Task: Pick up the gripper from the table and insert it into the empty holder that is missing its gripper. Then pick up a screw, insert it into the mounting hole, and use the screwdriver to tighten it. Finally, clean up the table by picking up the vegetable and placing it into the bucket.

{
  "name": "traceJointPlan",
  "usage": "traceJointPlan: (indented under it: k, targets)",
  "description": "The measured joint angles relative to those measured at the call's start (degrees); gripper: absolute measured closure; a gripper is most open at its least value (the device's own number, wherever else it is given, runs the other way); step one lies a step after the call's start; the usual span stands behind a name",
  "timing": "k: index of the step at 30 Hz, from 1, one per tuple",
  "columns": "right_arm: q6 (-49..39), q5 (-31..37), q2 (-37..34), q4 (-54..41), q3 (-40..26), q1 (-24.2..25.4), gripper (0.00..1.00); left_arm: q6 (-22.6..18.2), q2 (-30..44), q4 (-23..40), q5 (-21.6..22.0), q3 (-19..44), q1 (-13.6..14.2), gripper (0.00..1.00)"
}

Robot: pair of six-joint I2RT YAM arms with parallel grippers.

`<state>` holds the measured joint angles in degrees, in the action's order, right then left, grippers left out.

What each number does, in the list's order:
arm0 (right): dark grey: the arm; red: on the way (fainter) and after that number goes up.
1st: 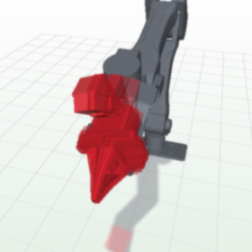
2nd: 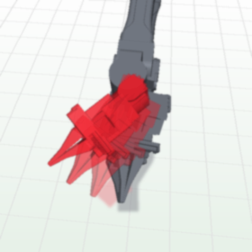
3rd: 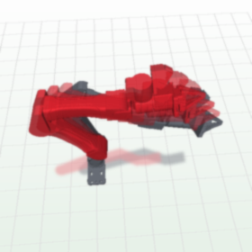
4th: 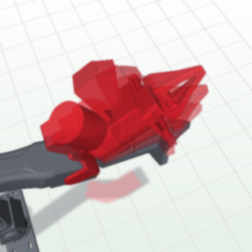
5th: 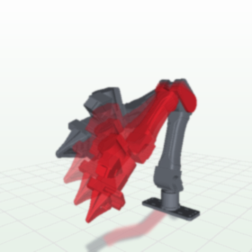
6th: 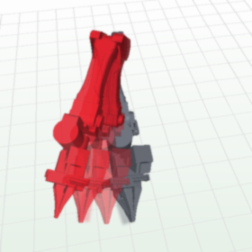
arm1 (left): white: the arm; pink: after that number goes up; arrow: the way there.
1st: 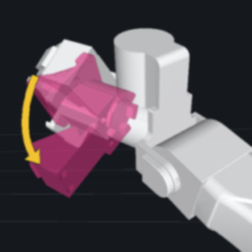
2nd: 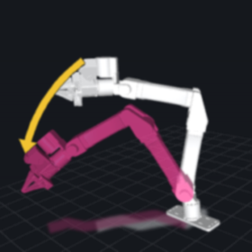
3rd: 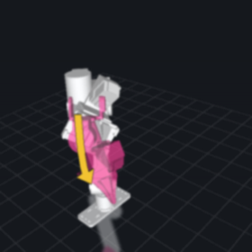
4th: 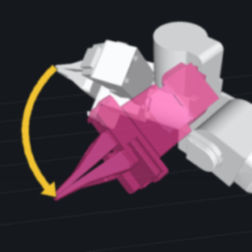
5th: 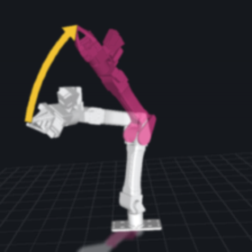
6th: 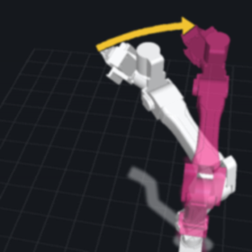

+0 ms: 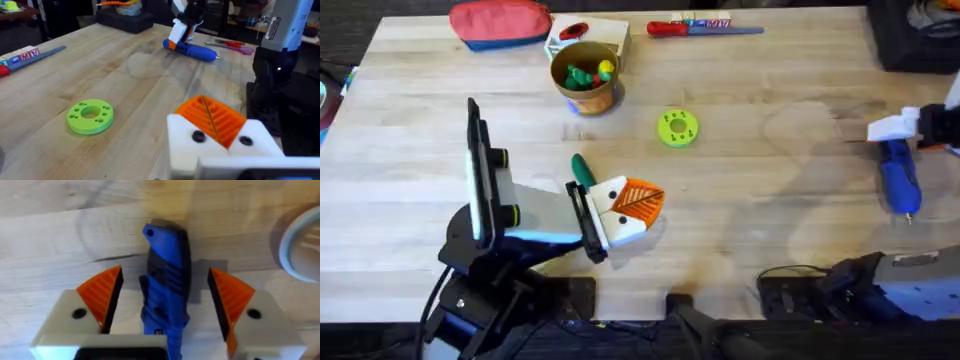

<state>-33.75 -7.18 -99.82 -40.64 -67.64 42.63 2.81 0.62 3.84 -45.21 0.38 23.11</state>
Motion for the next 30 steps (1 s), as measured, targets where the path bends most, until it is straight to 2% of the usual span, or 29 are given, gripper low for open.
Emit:
traceJointPlan:
  k: [4,6,9,11,13,19,26,30]
  targets:
    - [-0.62,-0.17,-2.62,0.10,0.00,-0.15,0.059,0.00,0.01,0.00,0.02,0.00,0.00,0.983]
    - [-0.84,0.22,-3.34,0.50,0.00,-0.13,0.127,0.00,0.00,0.00,0.02,0.00,0.00,0.983]
    - [-1.06,0.26,-3.36,0.74,0.00,-0.04,0.338,0.00,0.00,0.00,0.02,0.00,0.00,0.983]
    - [-1.06,0.26,-3.39,0.75,0.00,-0.08,0.392,0.00,0.00,0.00,0.02,0.00,0.00,0.983]
    - [-1.24,0.35,-3.38,0.90,-0.02,-0.06,0.490,0.00,0.00,0.00,0.02,0.00,0.00,0.983]
    - [-1.84,0.24,-3.38,1.18,-0.02,-0.08,0.970,0.00,0.02,0.00,0.02,0.00,0.00,0.983]
    - [0.64,0.03,-2.56,-0.21,-0.02,-0.38,0.988,0.00,0.00,0.00,0.02,0.00,0.00,0.983]
    - [2.81,0.02,1.71,-0.63,-0.02,-1.80,0.990,0.00,0.00,0.00,0.02,0.00,0.00,0.983]
